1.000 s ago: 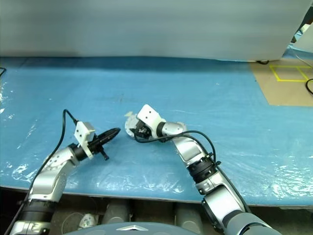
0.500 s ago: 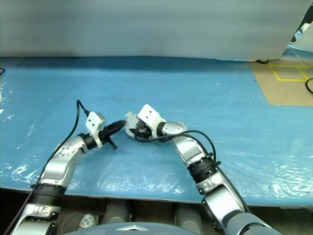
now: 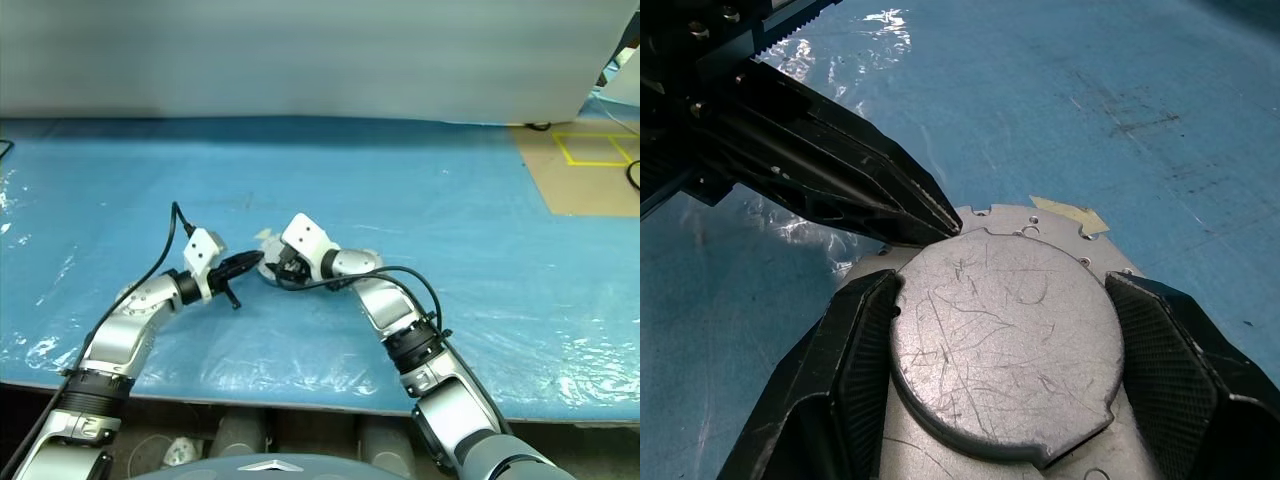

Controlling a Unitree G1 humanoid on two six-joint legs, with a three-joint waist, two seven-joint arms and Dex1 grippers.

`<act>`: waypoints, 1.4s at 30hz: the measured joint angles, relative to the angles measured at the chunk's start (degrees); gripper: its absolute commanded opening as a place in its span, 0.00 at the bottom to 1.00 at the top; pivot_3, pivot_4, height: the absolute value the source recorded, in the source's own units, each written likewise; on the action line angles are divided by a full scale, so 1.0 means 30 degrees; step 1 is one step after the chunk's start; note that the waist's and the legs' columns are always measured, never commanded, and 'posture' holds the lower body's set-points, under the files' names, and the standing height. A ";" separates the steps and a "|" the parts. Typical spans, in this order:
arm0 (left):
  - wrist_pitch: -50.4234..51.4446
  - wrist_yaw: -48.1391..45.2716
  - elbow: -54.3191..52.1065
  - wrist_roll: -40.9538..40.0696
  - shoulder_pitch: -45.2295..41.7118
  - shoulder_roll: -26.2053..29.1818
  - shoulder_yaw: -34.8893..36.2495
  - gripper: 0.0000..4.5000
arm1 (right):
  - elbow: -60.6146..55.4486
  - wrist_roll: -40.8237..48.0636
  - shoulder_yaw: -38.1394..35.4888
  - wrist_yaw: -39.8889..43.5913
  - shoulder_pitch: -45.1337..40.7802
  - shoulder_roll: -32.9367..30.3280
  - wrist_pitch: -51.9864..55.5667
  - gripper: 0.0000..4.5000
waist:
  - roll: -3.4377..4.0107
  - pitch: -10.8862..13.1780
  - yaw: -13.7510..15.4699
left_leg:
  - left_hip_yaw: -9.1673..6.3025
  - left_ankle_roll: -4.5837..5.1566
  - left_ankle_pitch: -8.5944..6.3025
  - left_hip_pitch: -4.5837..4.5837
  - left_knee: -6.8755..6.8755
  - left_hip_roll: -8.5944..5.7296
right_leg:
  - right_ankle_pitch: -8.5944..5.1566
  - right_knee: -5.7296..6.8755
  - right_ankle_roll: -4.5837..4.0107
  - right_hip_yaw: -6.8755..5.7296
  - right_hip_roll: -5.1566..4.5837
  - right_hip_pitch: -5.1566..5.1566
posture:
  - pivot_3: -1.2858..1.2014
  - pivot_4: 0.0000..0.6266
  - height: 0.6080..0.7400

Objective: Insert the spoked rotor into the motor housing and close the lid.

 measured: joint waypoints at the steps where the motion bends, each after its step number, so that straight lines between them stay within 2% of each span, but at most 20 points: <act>1: 0.0033 0.0000 -0.0018 0.0002 0.0000 0.0000 -0.0001 0.00 | 0.0002 0.0001 -0.0001 0.0024 0.0000 0.0000 0.0006 0.66 | 0.0003 -0.0003 0.0000 | 0.0000 0.0000 0.0000 0.0002 -0.0009 -0.0003 | 0.0000 -0.0004 0.0000 0.0001 -0.0001 0.0000 | 0.52 0.24 1.00; 3: 0.0051 -0.0006 -0.0032 0.0012 0.0001 0.0001 -0.0020 0.00 | 0.0002 0.0016 -0.0021 0.0084 0.0000 -0.0005 0.0047 0.66 | 0.0011 -0.0010 0.0002 | 0.0001 0.0000 0.0000 0.0006 -0.0029 -0.0012 | -0.0001 -0.0012 0.0001 0.0002 -0.0006 -0.0001 | 0.52 0.24 1.00; 7: 0.0054 -0.0018 -0.0102 0.0105 0.0000 0.0002 -0.0119 0.00 | -0.0042 0.0225 -0.0109 0.0478 0.0003 -0.0053 0.0299 0.97 | 0.0019 -0.0038 0.0001 | 0.0000 0.0000 0.0000 0.0007 -0.0051 -0.0019 | -0.0003 -0.0034 0.0003 0.0004 -0.0008 0.0000 | 0.52 0.24 1.00; 8: 0.0054 -0.0018 -0.0122 0.0129 -0.0004 0.0002 -0.0151 0.00 | -0.0076 0.0299 -0.0103 0.0574 0.0003 -0.0046 0.0369 0.99 | 0.0020 -0.0041 0.0005 | 0.0001 0.0000 0.0000 0.0007 -0.0056 -0.0019 | -0.0003 -0.0040 0.0004 0.0003 -0.0008 0.0000 | 0.52 0.24 1.00; 22: -0.0001 -0.0164 -0.0212 0.0143 0.0030 0.0016 -0.0220 0.00 | -0.0453 0.2434 -0.1566 0.1551 0.0078 0.0258 0.1434 0.99 | 0.0023 -0.0040 0.0098 | 0.0002 0.0000 0.0000 -0.0025 -0.0104 -0.0036 | -0.0016 -0.0095 0.0020 0.0000 -0.0016 -0.0020 | 0.52 0.24 1.00; 33: -0.0056 -0.0236 -0.0361 0.0195 0.0138 0.0032 -0.0295 0.00 | 0.2720 0.2662 -0.4053 -0.0102 -0.1608 -0.0112 0.1351 0.99 | 0.0028 -0.0041 0.0172 | 0.0011 -0.0002 0.0002 -0.0034 -0.0128 -0.0047 | -0.0018 -0.0101 0.0025 0.0001 -0.0018 -0.0029 | 0.52 0.24 1.00; 36: -0.0054 -0.0271 -0.0341 0.0258 0.0141 0.0048 -0.0336 0.00 | 0.2806 0.3241 -0.4438 -0.0119 -0.1989 -0.0014 0.3269 0.99 | 0.0041 -0.0052 0.0174 | 0.0010 -0.0002 0.0001 -0.0017 -0.0132 -0.0047 | -0.0018 -0.0102 0.0025 0.0001 -0.0018 -0.0012 | 0.52 0.24 1.00; 42: -0.0097 -0.0275 -0.0338 0.0261 0.0155 0.0047 -0.0340 0.00 | 0.2303 0.6840 -0.6332 0.0247 -0.1867 0.0909 1.0359 0.99 | 0.0058 -0.0059 0.0204 | 0.0008 -0.0002 0.0001 -0.0012 -0.0144 -0.0045 | -0.0023 -0.0120 0.0027 -0.0003 -0.0019 -0.0006 | 0.52 0.24 1.00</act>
